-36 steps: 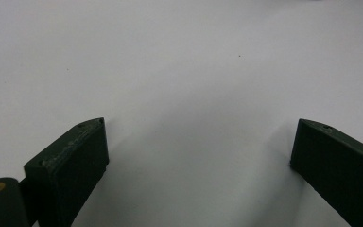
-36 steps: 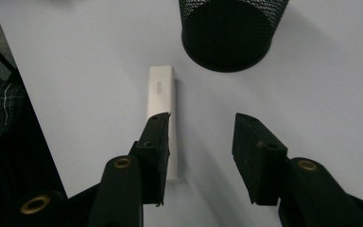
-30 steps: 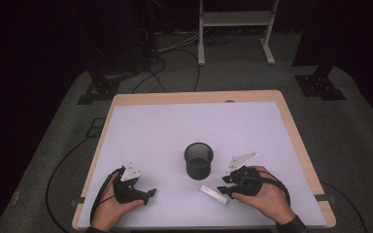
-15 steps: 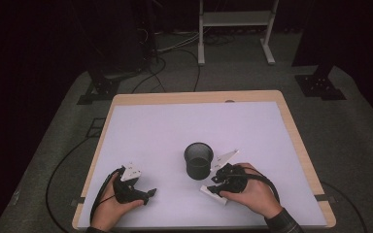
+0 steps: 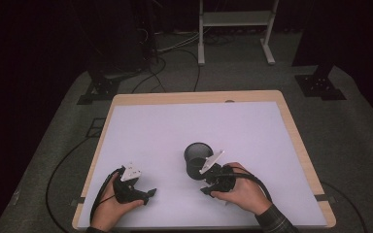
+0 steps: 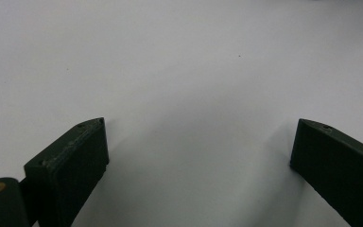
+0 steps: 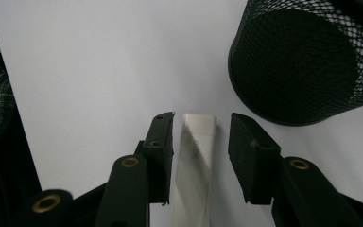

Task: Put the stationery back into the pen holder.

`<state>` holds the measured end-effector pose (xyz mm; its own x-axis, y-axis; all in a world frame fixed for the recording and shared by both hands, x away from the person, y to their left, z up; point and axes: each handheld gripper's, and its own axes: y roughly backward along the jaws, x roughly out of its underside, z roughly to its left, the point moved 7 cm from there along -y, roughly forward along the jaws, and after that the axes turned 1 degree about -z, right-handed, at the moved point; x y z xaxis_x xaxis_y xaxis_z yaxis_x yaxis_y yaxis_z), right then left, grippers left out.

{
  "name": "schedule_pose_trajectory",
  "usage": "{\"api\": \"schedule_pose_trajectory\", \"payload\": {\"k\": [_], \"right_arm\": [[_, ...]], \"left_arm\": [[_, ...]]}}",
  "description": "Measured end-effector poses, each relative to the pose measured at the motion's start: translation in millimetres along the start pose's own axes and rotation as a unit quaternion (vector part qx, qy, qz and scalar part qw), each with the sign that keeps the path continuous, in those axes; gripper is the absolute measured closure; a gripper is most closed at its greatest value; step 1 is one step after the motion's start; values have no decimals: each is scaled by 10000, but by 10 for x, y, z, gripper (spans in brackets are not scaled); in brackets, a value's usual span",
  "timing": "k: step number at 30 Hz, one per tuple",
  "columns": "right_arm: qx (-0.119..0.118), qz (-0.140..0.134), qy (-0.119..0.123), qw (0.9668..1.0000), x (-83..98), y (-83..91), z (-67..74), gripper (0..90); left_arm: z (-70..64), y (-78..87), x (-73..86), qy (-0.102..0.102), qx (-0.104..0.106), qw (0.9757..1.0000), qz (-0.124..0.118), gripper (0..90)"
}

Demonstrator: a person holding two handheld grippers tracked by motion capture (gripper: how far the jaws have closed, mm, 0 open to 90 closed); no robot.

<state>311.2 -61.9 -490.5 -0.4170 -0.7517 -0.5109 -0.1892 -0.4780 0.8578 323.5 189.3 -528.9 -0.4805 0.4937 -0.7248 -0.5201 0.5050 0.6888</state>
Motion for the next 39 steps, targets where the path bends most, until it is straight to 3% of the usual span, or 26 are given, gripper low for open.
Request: {"api": "schedule_pose_trajectory", "payload": {"k": [15, 22, 39], "right_arm": [[31, 395, 57, 9992, 41, -211, 11, 624], [137, 377, 72, 9992, 46, -210, -12, 699], [-47, 24, -129, 9999, 45, -142, -30, 702]], "left_arm": [[2, 0, 0, -12, -2, 10000, 2, 39], [2, 0, 0, -14, -4, 10000, 3, 39], [2, 0, 0, -12, 0, 10000, 4, 39]]}}
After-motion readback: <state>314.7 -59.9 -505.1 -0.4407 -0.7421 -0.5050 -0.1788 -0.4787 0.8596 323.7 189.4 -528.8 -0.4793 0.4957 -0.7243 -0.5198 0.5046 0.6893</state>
